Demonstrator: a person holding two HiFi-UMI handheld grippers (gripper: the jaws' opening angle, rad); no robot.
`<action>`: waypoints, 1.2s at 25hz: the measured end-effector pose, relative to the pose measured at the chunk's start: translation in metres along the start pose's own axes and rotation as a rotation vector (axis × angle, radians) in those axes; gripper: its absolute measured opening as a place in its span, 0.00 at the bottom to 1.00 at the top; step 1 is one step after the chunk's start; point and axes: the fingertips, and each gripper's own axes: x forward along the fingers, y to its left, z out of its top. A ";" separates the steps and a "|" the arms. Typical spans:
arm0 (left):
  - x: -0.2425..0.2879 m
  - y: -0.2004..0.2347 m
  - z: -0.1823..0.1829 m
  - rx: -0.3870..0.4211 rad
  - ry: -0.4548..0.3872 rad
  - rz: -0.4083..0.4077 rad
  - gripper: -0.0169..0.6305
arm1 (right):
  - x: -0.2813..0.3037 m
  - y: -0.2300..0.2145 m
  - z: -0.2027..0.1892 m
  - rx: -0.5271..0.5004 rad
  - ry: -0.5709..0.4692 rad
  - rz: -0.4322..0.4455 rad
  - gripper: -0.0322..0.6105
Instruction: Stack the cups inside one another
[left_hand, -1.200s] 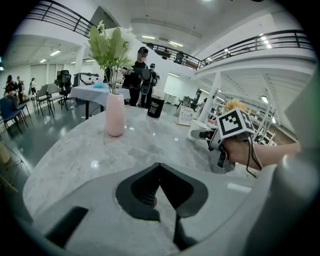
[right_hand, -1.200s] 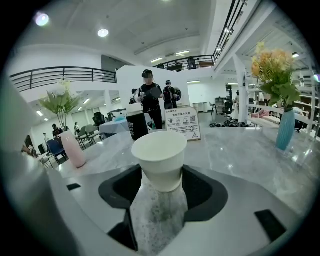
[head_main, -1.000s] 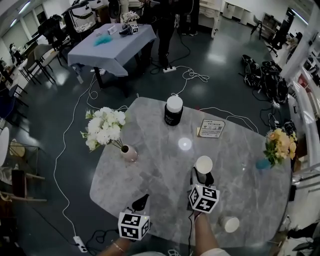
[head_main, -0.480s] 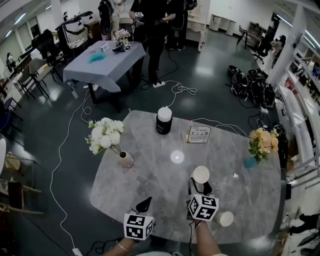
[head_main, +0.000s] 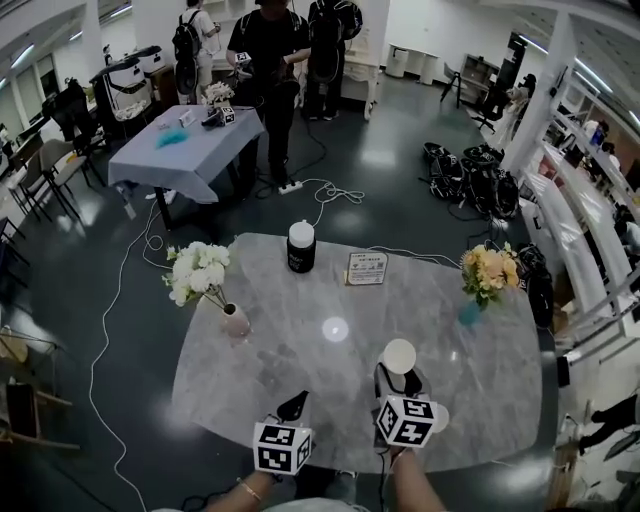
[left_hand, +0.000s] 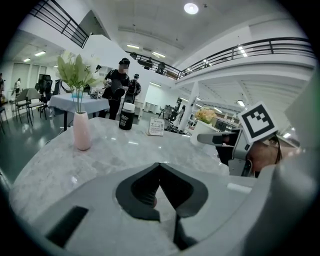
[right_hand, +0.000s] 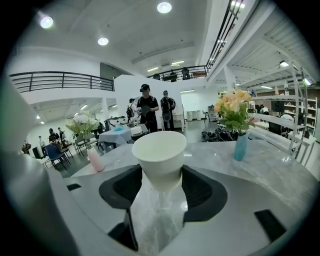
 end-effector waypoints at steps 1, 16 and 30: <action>0.000 -0.005 0.000 0.005 -0.003 -0.009 0.02 | -0.006 -0.003 -0.001 0.001 -0.002 -0.007 0.42; 0.017 -0.091 0.003 0.089 0.005 -0.171 0.02 | -0.090 -0.064 -0.016 0.050 -0.030 -0.130 0.42; 0.040 -0.177 -0.030 0.194 0.092 -0.353 0.02 | -0.151 -0.114 -0.063 0.132 -0.017 -0.269 0.42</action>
